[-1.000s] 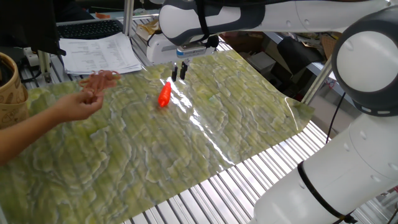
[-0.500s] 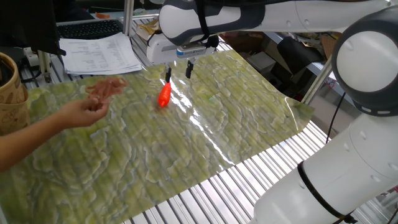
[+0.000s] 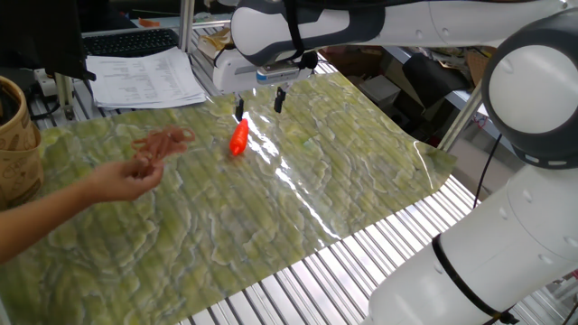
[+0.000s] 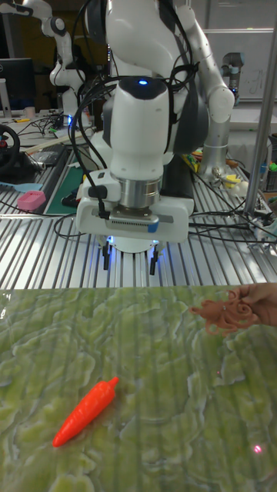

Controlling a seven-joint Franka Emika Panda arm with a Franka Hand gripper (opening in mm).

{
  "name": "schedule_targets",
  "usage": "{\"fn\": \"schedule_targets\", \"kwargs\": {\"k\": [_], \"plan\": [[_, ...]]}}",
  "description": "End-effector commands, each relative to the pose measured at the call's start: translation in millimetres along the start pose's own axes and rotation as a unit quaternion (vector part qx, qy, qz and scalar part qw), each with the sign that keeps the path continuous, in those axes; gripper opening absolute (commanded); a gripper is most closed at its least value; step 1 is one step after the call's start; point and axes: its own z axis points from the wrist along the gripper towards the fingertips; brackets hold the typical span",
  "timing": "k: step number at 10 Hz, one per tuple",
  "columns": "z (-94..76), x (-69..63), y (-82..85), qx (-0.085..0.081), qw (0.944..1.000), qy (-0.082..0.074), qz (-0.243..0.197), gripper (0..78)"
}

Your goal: Receive something handed over by a human

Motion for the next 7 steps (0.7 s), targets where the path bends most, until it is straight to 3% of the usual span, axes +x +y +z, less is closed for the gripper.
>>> {"fn": "schedule_targets", "kwargs": {"k": [1,5,7], "plan": [[46.8,22.1,-72.8,-0.017,0.9975,0.009,0.068,77.3],[54.7,30.6,-90.2,-0.017,0.9975,0.01,0.068,77.3],[57.0,33.2,-97.2,-0.019,0.9957,0.01,0.09,77.3]]}}
